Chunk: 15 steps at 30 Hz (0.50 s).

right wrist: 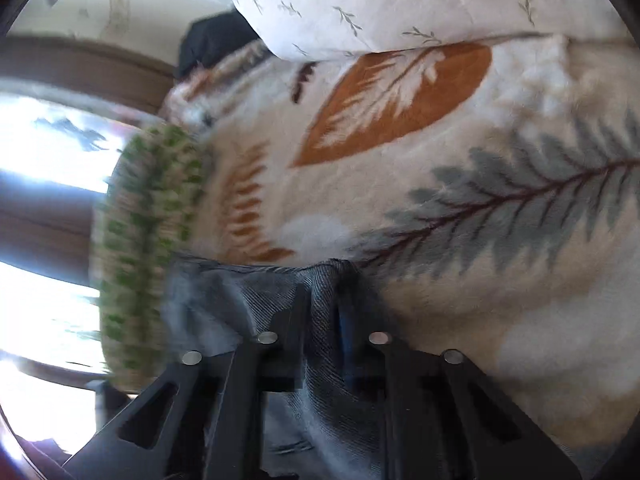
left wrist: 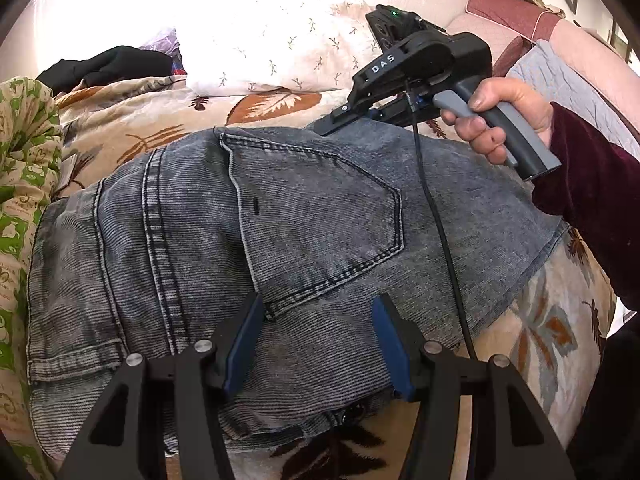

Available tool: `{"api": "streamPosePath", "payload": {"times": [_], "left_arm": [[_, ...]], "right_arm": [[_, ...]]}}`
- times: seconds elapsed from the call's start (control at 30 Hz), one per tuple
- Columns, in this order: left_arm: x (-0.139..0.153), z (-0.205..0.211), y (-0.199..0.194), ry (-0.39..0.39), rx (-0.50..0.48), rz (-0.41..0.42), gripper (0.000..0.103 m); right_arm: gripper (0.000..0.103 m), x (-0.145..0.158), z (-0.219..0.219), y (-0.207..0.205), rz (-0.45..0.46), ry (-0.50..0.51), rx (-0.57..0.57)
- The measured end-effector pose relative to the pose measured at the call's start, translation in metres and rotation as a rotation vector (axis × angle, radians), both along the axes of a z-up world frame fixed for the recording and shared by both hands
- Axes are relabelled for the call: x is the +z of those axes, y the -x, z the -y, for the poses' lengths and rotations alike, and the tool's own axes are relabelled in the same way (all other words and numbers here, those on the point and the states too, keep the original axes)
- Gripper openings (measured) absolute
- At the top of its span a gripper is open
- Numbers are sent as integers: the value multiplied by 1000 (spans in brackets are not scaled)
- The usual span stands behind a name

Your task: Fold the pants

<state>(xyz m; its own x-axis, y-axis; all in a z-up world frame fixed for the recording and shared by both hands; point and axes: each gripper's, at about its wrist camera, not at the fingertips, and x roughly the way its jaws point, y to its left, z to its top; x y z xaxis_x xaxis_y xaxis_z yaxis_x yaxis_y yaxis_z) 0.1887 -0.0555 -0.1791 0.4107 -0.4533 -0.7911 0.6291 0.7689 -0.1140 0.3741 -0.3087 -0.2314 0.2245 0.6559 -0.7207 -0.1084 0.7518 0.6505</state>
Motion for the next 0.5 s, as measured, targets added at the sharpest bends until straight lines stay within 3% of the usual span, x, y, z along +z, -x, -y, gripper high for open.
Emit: {"api": "streamPosePath", "payload": {"times": [0.17, 0.27, 0.43, 0.5], "left_arm": [[-1, 0, 3, -4, -3, 5, 59], [-1, 0, 4, -6, -4, 7, 59], [-2, -2, 4, 2, -3, 3, 59], [-1, -4, 3, 13, 1, -5, 59]], "right_arm": [[8, 13, 2, -2, 94, 103, -67], [8, -3, -2, -10, 81, 139, -70], [5, -12, 8, -12, 52, 72, -108], [12, 4, 12, -5, 99, 40, -126]]}}
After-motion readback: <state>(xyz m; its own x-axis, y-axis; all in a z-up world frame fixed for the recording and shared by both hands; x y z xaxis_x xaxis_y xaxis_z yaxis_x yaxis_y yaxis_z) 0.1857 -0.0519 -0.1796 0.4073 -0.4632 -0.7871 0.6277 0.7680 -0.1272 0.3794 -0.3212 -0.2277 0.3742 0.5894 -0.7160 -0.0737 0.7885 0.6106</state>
